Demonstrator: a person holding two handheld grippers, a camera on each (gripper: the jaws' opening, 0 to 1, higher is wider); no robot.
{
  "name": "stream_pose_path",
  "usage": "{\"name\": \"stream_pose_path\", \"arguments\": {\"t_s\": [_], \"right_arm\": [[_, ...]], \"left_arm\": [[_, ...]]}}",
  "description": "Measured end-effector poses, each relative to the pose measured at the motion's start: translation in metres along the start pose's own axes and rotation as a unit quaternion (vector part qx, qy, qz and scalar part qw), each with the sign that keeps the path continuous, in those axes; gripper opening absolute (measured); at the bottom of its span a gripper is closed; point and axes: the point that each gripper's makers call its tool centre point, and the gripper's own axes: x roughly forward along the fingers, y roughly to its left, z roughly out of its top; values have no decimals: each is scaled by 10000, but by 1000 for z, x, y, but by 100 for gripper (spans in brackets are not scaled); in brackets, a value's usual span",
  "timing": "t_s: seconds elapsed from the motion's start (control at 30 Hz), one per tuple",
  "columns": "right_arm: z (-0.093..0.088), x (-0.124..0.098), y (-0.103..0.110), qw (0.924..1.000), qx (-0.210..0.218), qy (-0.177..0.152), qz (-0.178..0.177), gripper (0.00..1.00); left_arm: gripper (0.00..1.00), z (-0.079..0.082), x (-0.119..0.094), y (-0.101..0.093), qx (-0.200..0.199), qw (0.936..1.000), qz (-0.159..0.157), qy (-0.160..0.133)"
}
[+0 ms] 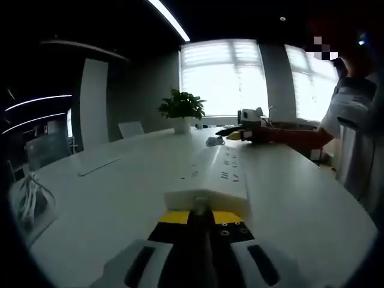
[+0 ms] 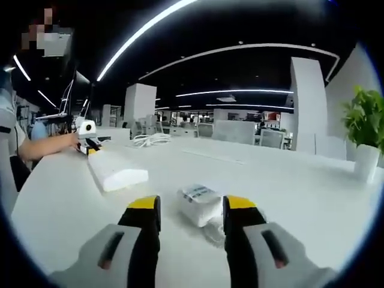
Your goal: Straighten the power strip on the desk, plug the charger into it
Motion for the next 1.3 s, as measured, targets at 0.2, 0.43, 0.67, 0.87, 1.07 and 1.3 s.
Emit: {"name": "stream_pose_path", "arguments": {"t_s": [0.2, 0.43, 0.67, 0.87, 1.07, 1.3], "right_arm": [[-1, 1, -3, 10000, 19, 7, -19, 41], [-2, 4, -4, 10000, -7, 49, -1, 41], [-5, 9, -8, 9999, -31, 113, -5, 41], [-5, 11, -10, 9999, 4, 130, 31, 40], [-9, 16, -9, 9997, -32, 210, 121, 40], [-13, 21, -9, 9992, -157, 339, 152, 40]], "left_arm": [[13, 0, -1, 0, -2, 10000, -3, 0], [13, 0, -1, 0, -1, 10000, -3, -2], [13, 0, -1, 0, -1, 10000, -6, -5], [13, -1, -1, 0, -3, 10000, -7, -5], [13, -1, -1, 1, -2, 10000, -12, -9], [13, 0, -1, 0, 0, 10000, -13, -12]]}}
